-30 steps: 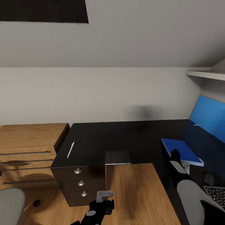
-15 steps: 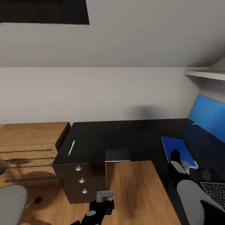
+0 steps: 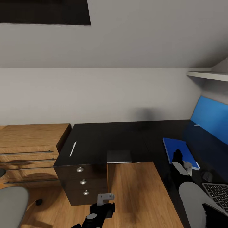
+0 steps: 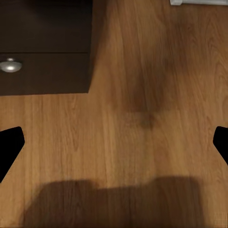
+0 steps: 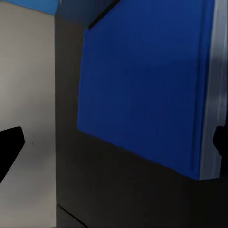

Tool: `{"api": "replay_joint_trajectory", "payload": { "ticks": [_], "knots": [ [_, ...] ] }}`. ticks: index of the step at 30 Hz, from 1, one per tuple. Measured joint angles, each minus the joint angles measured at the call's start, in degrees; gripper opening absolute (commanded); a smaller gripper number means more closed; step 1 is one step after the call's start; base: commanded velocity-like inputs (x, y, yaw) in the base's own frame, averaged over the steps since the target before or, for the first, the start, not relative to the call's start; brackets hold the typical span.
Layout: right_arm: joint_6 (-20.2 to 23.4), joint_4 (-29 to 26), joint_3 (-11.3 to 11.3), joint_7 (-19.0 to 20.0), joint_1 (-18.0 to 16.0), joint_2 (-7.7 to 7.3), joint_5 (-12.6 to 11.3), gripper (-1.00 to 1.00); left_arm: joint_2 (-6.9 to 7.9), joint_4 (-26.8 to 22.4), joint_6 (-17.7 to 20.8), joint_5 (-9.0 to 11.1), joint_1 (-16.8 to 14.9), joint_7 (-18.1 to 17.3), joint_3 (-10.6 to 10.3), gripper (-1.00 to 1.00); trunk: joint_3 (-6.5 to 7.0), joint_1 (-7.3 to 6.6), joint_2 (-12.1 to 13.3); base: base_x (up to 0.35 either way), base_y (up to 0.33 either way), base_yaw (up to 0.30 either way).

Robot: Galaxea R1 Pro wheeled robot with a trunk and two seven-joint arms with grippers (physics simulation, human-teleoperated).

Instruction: In the bedroom, organize the workspace by keeping the computer under the desk, ensuring the monitor is on the desk, placing the keyboard on the desk next to the monitor, placing the mouse on the desk next to the keyboard, moving the folder from the swivel chair onto the desk next to the mouse, stacking the notebook on top of the folder with the pen on top of the notebook, and positioning the swivel chair next to the desk.

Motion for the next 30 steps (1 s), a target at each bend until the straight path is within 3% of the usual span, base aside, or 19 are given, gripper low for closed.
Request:
{"api": "replay_joint_trajectory", "payload": {
  "ticks": [9, 18, 24, 30],
  "knots": [
    [-0.01, -7.91, -0.03, -0.13, 3.7, 2.34, 0.01, 1.0, -0.16, 3.63, -0.05, -0.21, 0.0, -0.18, 0.44, 1.0, 0.0, 0.0, 0.0, 0.0, 0.0, 0.0],
    [0.17, -9.29, 0.38, -0.03, 4.62, 3.32, 0.31, 1.0, -0.15, 5.34, -0.14, -0.22, 0.0, -0.2, 1.17, 1.0, 0.0, 0.0, 0.0, 0.0, 0.0, 0.0],
    [4.45, -8.52, 6.43, -0.13, 5.25, 4.75, 1.22, 1.0, -0.16, 5.41, -0.19, -0.31, -0.01, -0.18, 1.13, 1.0, 0.0, 0.01, 0.01, -0.06, 0.066, 0.0],
    [9.8, -6.69, 8.35, 0.0, 5.35, 6.71, 1.5, 1.0, -0.18, 5.41, -0.22, -0.65, 0.0, -0.17, 0.97, 1.0, 0.0, 0.01, 0.01, -0.132, 0.25, 0.0]
  ]
}}
